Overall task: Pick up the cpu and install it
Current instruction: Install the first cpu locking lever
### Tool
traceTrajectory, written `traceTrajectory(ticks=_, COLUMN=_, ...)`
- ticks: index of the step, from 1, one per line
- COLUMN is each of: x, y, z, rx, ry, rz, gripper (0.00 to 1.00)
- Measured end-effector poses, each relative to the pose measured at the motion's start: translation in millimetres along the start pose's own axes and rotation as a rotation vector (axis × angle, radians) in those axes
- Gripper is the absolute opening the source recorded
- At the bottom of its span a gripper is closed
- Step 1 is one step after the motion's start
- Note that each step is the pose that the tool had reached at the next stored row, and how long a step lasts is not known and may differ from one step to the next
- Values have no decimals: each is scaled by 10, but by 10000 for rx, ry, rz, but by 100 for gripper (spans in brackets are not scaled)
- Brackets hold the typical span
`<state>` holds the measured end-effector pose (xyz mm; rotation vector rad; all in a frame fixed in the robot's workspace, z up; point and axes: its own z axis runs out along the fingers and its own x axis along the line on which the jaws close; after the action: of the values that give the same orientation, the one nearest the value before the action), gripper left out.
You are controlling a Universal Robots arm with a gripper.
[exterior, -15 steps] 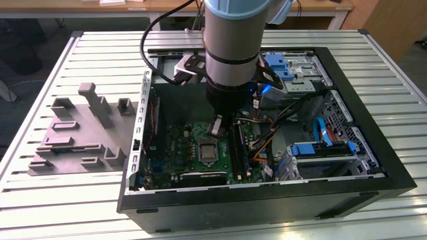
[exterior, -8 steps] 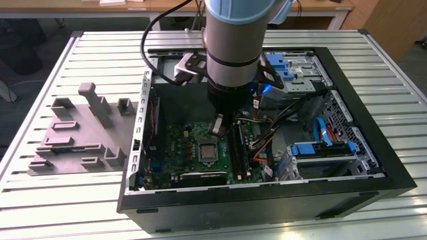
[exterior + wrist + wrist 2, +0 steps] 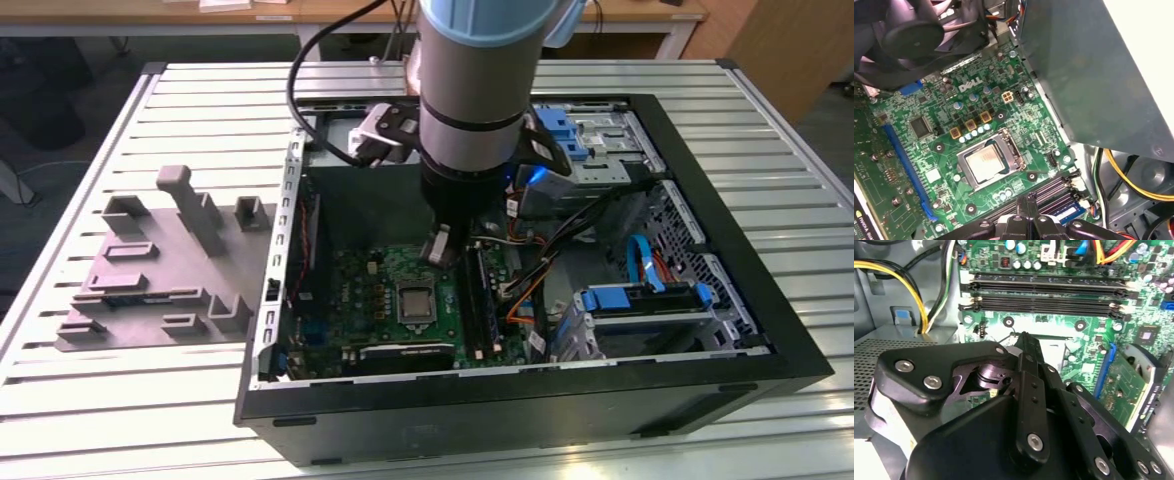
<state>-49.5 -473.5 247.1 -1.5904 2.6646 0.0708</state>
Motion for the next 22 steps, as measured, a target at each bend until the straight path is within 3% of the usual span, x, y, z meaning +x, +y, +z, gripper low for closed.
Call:
traceTrajectory(ticks=8, x=-139, y=74, z=12, rx=0, ry=0, rz=-1, gripper=11)
traceTrajectory(ticks=22, x=-218, y=57, z=34, rx=0, ry=0, rz=-1, gripper=11)
